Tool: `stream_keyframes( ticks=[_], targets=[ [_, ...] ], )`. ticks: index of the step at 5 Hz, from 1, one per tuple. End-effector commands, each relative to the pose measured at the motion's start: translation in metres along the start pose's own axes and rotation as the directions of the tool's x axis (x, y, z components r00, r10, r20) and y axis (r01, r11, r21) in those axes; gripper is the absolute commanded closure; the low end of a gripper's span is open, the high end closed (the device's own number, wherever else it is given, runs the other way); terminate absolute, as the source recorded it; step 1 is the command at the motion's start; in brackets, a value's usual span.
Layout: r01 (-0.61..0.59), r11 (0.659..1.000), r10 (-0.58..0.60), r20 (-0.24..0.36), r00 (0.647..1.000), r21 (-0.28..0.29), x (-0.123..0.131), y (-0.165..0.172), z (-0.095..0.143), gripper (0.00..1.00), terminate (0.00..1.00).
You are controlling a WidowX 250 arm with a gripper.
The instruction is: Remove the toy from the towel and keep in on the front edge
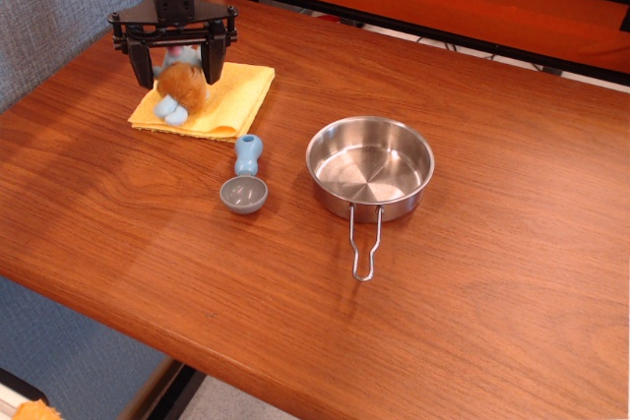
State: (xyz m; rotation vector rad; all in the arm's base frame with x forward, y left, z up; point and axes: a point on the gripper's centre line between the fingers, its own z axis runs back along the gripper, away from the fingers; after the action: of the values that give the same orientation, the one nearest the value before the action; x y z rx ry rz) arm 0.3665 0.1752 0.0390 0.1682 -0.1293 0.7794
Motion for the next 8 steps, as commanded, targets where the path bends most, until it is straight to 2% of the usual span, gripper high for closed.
stream_keyframes(
  ticks=[1,2,3,4,6,7,8],
  targets=[
    [-0.036,0.998,0.037,0.026,0.999,-0.059,0.009,0.014,0.014,1.00,0.00],
    [-0.030,0.999,0.032,0.037,0.999,-0.041,0.009,0.015,0.024,1.00,0.00],
    [-0.029,0.998,0.032,0.052,0.998,-0.059,0.012,0.014,0.032,1.00,0.00],
    [-0.018,0.999,0.014,0.102,0.995,0.031,0.013,0.008,0.053,1.00,0.00],
    [0.002,1.000,0.000,0.192,0.981,-0.014,-0.006,-0.008,0.108,1.00,0.00],
    [0.043,0.995,-0.027,0.189,0.982,-0.085,-0.049,-0.032,0.114,1.00,0.00],
    [0.157,0.978,-0.128,0.199,0.972,-0.135,-0.092,-0.051,0.130,1.00,0.00]
  ],
)
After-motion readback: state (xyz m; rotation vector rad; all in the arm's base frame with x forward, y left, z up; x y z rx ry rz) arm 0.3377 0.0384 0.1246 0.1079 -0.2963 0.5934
